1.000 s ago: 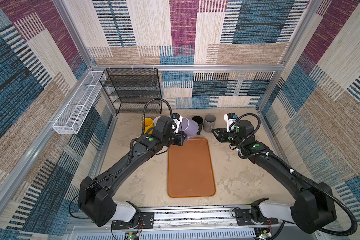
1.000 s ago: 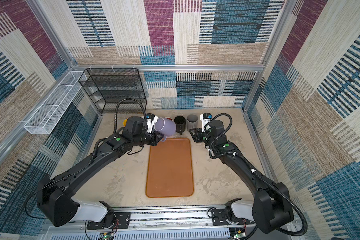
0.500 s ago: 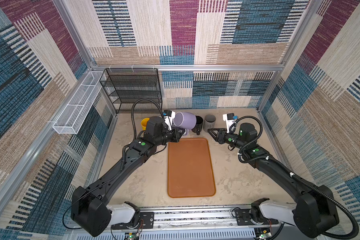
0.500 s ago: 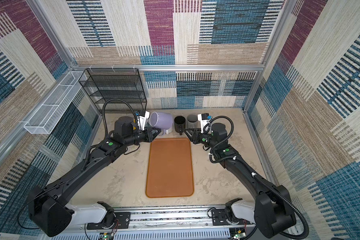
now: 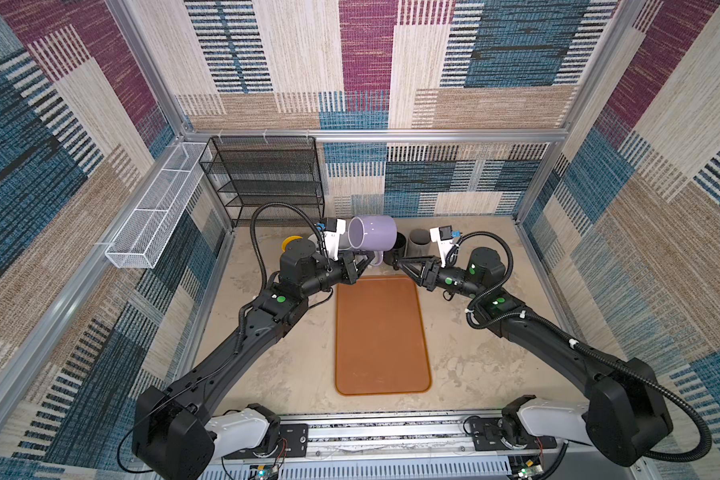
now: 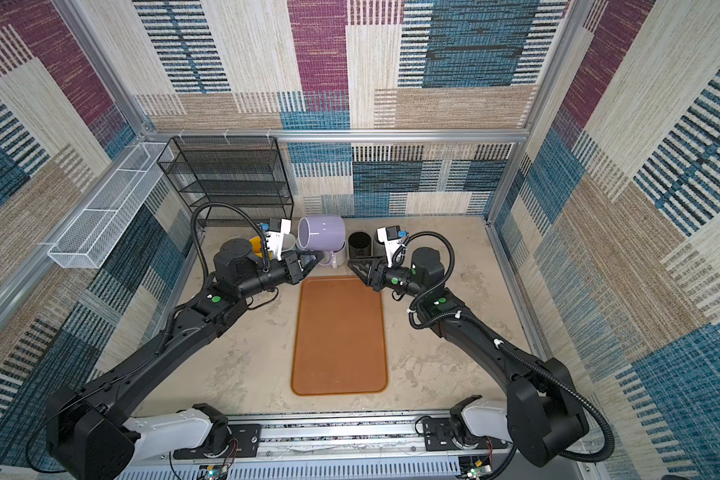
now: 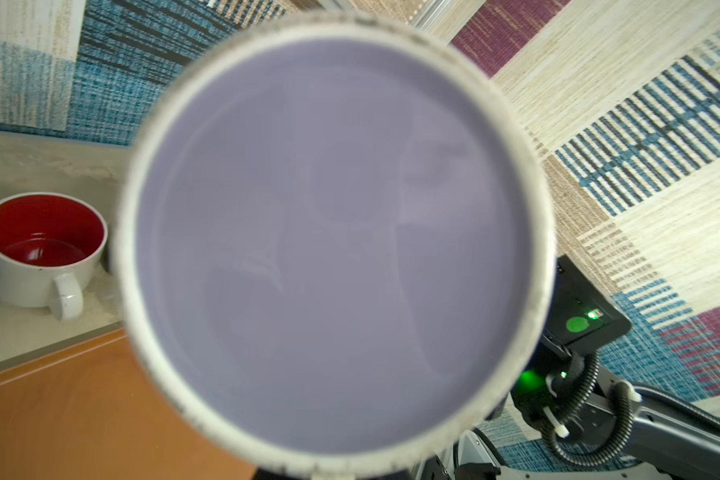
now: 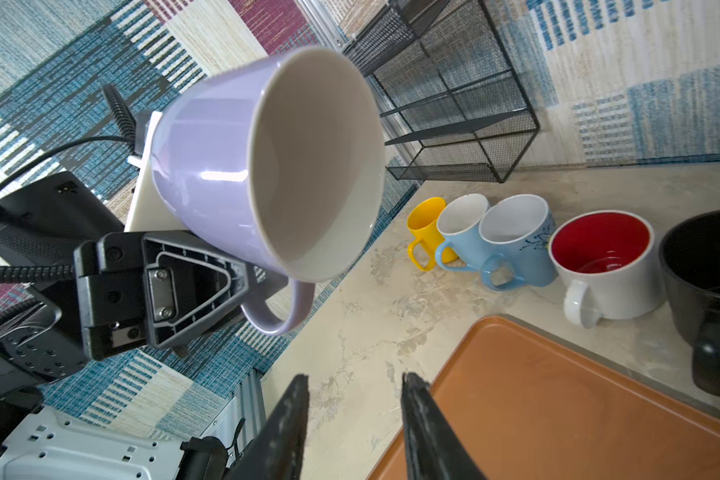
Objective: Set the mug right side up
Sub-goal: 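Grasp the lavender mug's rim with the right gripper beside the left gripper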
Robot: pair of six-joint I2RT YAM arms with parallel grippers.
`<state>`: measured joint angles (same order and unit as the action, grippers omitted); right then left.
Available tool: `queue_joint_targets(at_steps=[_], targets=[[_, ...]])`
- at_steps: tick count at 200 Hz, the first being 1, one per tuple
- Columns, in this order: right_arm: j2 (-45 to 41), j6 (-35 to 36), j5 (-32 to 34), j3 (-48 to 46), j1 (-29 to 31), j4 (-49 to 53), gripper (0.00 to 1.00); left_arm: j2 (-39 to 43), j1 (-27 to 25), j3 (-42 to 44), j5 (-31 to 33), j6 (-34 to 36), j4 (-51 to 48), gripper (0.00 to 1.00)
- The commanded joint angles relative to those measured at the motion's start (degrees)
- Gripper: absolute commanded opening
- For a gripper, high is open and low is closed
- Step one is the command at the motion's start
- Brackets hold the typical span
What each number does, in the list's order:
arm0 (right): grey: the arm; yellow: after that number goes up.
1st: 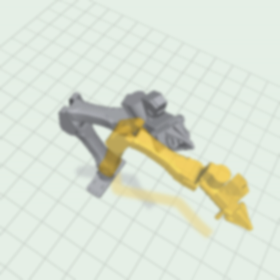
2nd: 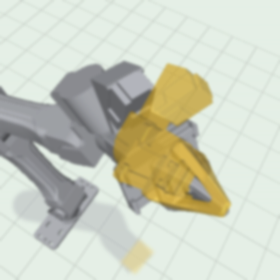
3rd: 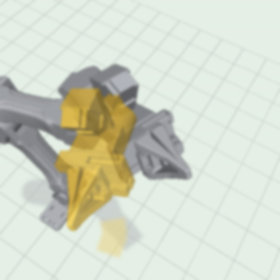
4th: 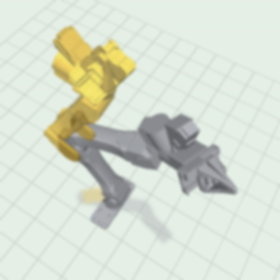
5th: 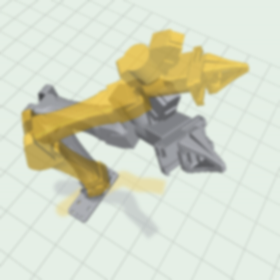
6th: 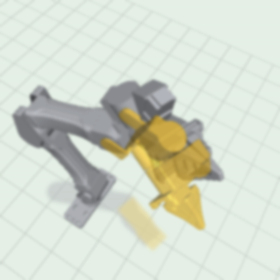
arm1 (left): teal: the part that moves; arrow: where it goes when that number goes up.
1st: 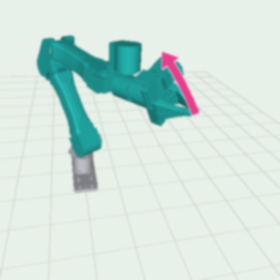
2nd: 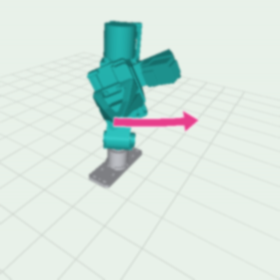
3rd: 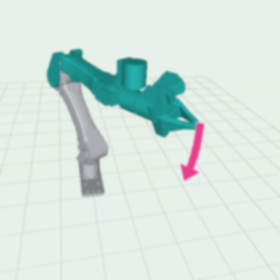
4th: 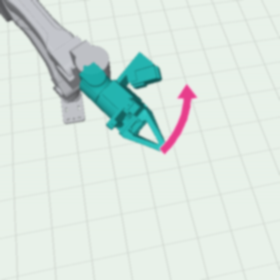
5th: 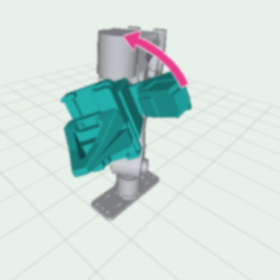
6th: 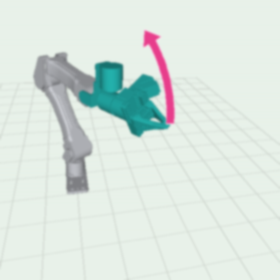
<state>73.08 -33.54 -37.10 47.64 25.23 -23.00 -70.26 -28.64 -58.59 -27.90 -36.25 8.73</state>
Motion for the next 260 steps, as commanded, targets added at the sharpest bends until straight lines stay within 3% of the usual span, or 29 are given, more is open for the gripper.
queue_joint_targets(at_steps=[1,86,185,260], targets=[[0.0,-2.1,-2.2,0.2,0.4,-6.2,0.41,0.8,0.0,1.2,-4.8,-1.0,12.4,0.00],[-0.3,-6.6,-6.2,0.1,2.1,-14.3,0.44,-0.7,0.0,4.0,-16.0,-2.9,24.7,0.00],[-0.8,-10.6,-8.4,-0.8,3.2,-22.5,0.38,-3.4,0.0,4.2,-22.5,-6.7,34.0,0.00],[-2.1,-12.5,-8.7,-1.5,3.4,-25.5,0.32,-4.6,0.0,4.3,-23.6,-8.0,36.0,0.00]])
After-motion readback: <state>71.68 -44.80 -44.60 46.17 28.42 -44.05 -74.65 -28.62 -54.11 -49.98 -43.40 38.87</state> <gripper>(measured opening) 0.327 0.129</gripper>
